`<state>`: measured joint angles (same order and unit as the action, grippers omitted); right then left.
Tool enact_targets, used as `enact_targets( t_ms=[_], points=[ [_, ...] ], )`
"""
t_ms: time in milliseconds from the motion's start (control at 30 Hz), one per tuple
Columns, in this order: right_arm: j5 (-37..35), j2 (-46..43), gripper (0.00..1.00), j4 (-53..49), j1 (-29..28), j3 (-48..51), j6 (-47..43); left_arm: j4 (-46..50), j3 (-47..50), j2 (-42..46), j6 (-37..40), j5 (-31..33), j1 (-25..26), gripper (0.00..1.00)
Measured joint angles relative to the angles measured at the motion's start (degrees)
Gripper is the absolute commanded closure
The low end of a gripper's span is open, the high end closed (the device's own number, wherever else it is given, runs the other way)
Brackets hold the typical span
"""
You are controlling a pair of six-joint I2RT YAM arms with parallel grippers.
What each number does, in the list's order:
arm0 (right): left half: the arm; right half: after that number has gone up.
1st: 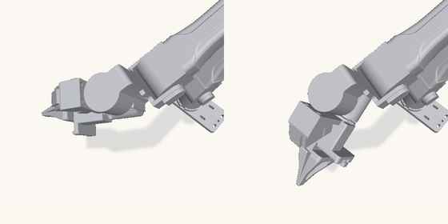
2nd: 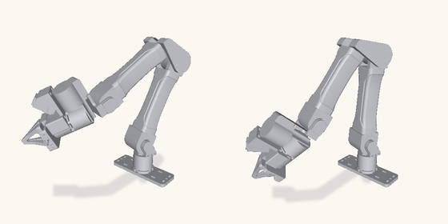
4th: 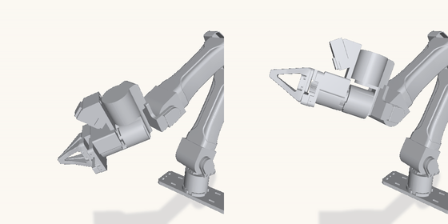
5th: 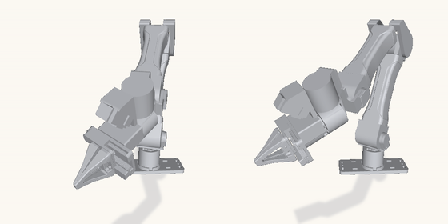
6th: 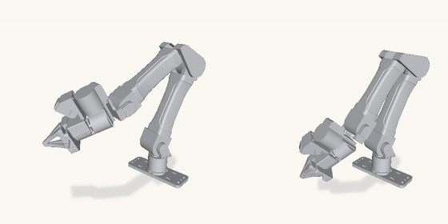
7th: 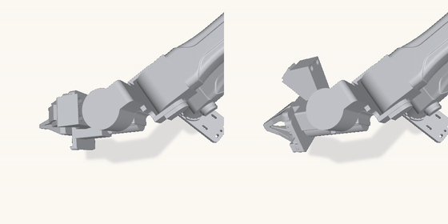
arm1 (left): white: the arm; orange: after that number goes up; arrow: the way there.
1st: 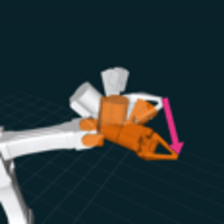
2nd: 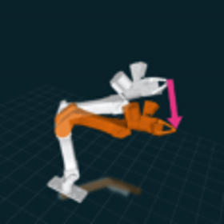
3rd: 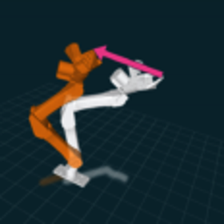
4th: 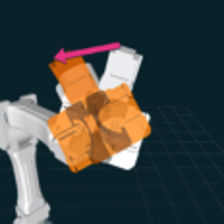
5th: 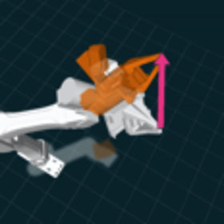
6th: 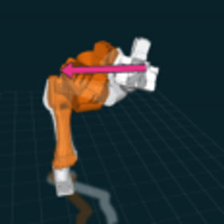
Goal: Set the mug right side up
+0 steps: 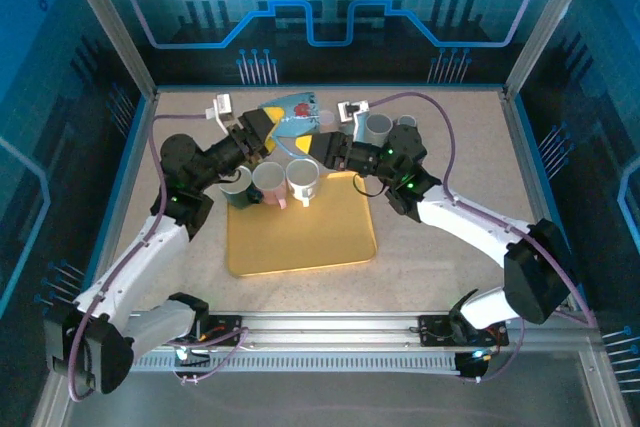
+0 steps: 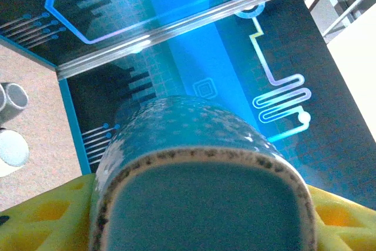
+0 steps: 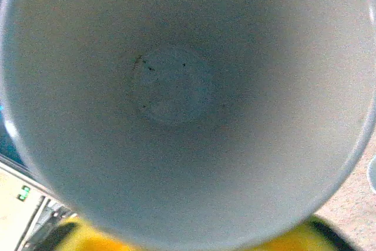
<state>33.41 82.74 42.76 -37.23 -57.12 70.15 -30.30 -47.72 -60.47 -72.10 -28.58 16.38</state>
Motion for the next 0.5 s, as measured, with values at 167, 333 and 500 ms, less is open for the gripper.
enact_targets(
  t_ms=[167,333,500],
  points=[
    [0.9,0.1,0.97,-0.6,-0.9,0.5,1.0,3.0,2.3,3.9,3.3,1.9,0.4,0.19],
    [-0.3,-0.8,0.99,-1.3,-1.9,3.2,-0.3,12.6,4.6,11.3,7.9,1.3,1.8,0.01],
    [-4.5,-5.4,1.0,-10.9,-1.0,7.1,-6.8,28.2,5.1,21.5,16.4,3.7,2.2,0.01]
  ],
)
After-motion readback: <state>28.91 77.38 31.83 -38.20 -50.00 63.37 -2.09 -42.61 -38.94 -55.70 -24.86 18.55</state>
